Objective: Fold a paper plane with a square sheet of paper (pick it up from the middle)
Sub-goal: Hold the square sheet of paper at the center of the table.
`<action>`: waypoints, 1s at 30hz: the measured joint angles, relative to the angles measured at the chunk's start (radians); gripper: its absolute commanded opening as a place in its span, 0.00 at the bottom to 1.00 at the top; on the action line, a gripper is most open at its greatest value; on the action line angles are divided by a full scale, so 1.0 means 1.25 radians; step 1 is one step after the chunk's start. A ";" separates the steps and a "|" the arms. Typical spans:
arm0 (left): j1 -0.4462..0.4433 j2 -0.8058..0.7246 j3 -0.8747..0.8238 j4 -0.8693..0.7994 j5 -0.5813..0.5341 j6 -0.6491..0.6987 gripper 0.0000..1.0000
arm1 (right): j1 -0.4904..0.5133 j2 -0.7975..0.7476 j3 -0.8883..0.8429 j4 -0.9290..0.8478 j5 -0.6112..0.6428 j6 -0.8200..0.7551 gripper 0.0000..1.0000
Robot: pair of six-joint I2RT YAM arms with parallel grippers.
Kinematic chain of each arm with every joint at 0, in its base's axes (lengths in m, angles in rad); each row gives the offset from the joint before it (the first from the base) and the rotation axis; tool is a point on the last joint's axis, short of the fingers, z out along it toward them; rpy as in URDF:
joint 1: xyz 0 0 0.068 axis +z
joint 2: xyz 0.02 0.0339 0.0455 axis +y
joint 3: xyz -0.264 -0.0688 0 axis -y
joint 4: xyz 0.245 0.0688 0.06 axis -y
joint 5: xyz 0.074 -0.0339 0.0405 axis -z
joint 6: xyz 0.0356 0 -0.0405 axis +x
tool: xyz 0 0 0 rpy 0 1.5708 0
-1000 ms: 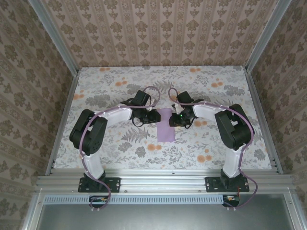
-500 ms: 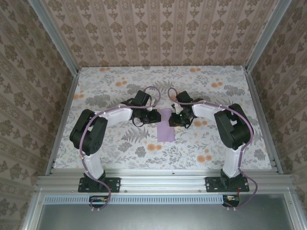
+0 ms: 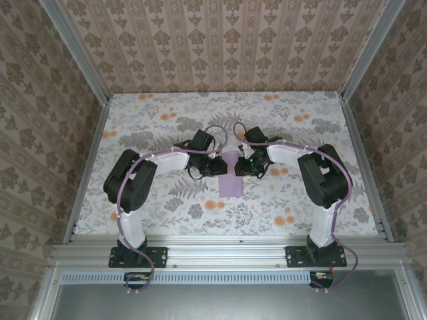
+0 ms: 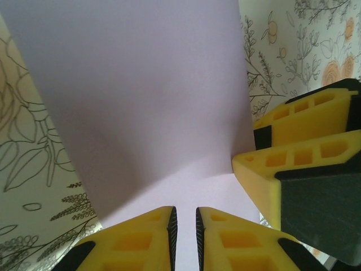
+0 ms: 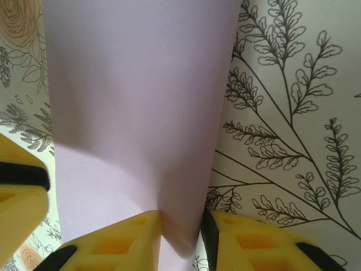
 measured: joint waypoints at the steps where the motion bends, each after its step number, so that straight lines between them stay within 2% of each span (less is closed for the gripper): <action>1: -0.002 0.005 0.000 0.002 0.000 0.000 0.20 | 0.001 0.000 0.000 0.000 0.002 0.000 0.31; 21: -0.010 0.033 0.000 -0.005 -0.014 0.003 0.20 | 0.004 0.000 0.003 -0.005 0.009 0.000 0.32; 30: -0.010 0.037 0.002 -0.008 -0.021 0.025 0.19 | 0.011 -0.006 0.006 -0.008 0.009 -0.001 0.38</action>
